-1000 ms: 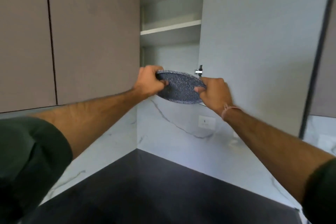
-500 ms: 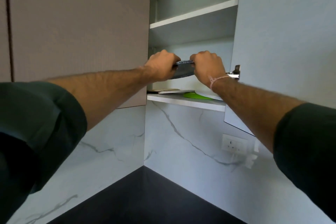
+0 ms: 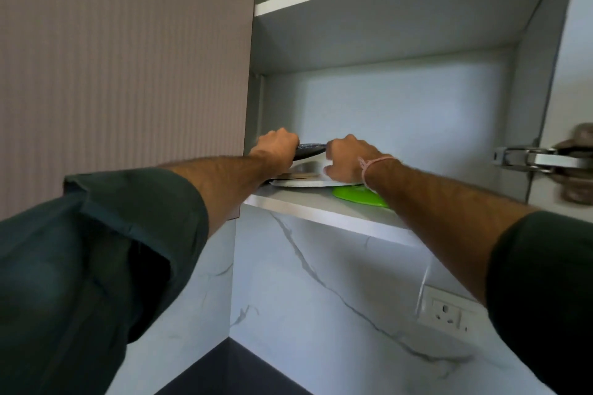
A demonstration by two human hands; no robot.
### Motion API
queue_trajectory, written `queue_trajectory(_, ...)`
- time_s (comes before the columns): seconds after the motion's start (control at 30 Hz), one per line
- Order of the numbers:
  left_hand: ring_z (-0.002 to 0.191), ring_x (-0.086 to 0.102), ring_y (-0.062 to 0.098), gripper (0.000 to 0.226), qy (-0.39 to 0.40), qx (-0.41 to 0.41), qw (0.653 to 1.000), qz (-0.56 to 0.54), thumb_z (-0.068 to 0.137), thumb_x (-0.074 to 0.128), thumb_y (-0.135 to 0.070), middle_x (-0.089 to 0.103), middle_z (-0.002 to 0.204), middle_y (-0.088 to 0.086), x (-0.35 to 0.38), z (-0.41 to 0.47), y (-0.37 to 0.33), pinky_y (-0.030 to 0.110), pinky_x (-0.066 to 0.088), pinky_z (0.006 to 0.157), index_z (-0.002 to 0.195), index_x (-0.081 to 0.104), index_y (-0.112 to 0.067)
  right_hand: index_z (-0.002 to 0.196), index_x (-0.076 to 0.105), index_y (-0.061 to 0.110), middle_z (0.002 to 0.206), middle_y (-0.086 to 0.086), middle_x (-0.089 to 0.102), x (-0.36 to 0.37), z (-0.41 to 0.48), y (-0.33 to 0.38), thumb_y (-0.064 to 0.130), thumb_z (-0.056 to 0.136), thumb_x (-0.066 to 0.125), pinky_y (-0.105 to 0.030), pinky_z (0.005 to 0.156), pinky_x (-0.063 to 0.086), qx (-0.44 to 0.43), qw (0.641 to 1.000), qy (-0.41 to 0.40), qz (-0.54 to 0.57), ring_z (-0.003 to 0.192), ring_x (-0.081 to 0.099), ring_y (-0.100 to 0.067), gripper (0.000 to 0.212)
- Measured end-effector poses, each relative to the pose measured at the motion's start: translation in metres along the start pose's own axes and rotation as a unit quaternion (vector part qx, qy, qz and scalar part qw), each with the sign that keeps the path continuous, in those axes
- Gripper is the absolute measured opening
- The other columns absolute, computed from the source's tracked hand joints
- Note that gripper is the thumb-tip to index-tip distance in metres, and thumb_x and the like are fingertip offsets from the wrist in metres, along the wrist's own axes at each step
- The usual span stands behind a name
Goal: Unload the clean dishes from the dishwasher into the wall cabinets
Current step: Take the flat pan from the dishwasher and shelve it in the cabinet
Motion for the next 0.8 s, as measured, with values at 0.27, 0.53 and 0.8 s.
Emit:
queue_trajectory(0.27,0.097,0.064,0.03,0.021,0.065,-0.039,0.996,0.056,0.096,0.051,-0.012,0.066,0.108,0.012,0.04,0.035,0.023,0.042,0.056,0.086,0.112,0.064,-0.006,0.089,0.059,0.025,0.113,-0.013,0.06,0.04,0.026,-0.001,0.05,0.093,0.049,-0.035,0.086,0.048,-0.039,0.998,0.05,0.025,0.102,0.059,-0.034,0.027)
queue_trajectory(0.53,0.085,0.063,0.022,0.026,0.185,-0.143,0.972,-0.017,0.097,0.053,-0.024,0.066,0.095,0.008,0.048,0.024,0.039,0.031,0.051,0.077,0.112,0.065,-0.006,0.086,0.054,0.025,0.11,-0.012,0.059,0.044,0.026,-0.003,0.045,0.095,0.046,-0.033,0.08,0.045,-0.04,0.998,0.031,0.025,0.098,0.058,-0.034,0.023)
queue_trajectory(0.8,0.073,0.049,0.02,0.015,0.167,-0.221,0.942,-0.19,0.091,0.055,-0.02,0.054,0.086,0.009,0.029,0.015,0.032,0.032,0.042,0.074,0.079,0.052,-0.01,0.101,0.063,0.018,0.114,-0.014,0.059,0.044,0.022,-0.006,0.043,0.096,0.045,-0.032,0.078,0.043,-0.03,0.999,0.032,0.033,0.1,0.057,-0.034,0.032)
Point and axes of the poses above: each hand's wrist, its own z-axis towards the middle knuckle, its own x-axis out of the palm, y = z × x, the point moved 4 cm from there along z, towards the middle knuckle
